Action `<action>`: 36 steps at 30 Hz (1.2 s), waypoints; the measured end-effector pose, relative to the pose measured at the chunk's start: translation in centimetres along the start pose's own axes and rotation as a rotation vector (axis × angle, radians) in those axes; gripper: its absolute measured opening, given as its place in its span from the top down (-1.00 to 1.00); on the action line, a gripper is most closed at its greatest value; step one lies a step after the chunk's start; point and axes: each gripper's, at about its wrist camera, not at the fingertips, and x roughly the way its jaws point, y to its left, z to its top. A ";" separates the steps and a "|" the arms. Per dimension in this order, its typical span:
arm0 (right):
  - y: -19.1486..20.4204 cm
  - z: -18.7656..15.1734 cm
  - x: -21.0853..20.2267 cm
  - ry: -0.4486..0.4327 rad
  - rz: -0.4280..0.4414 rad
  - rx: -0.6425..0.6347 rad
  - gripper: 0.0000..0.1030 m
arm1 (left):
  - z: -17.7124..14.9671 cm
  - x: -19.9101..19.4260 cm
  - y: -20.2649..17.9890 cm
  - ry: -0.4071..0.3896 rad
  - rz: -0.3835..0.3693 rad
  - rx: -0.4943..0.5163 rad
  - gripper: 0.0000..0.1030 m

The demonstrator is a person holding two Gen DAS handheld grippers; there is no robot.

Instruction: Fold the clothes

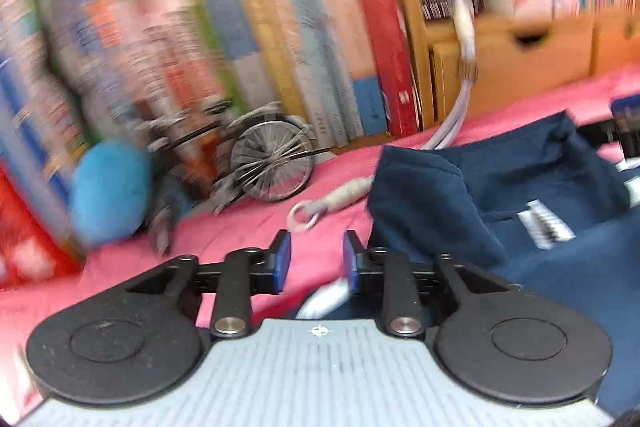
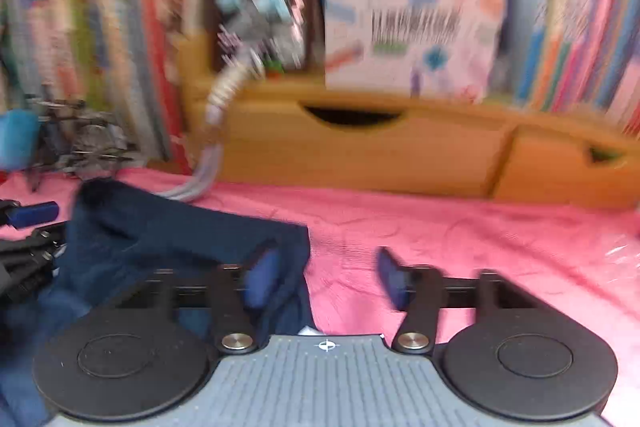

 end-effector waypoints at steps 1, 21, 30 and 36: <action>0.3 -0.7 -1.9 -0.042 -0.003 -0.050 -0.47 | -0.8 -2.0 0.9 -0.028 -0.004 0.005 0.38; 1.3 -12.6 -10.5 -0.075 -0.257 -0.342 -0.74 | -8.1 -12.3 5.0 -0.071 0.072 -0.006 -0.07; 1.4 -14.4 -14.4 -0.147 -0.193 -0.290 -0.81 | -11.1 -15.2 5.9 -0.049 0.170 0.054 -0.32; 1.3 -16.1 -14.1 -0.096 -0.209 -0.290 -0.89 | -12.4 -15.3 7.2 0.000 0.230 0.012 -0.33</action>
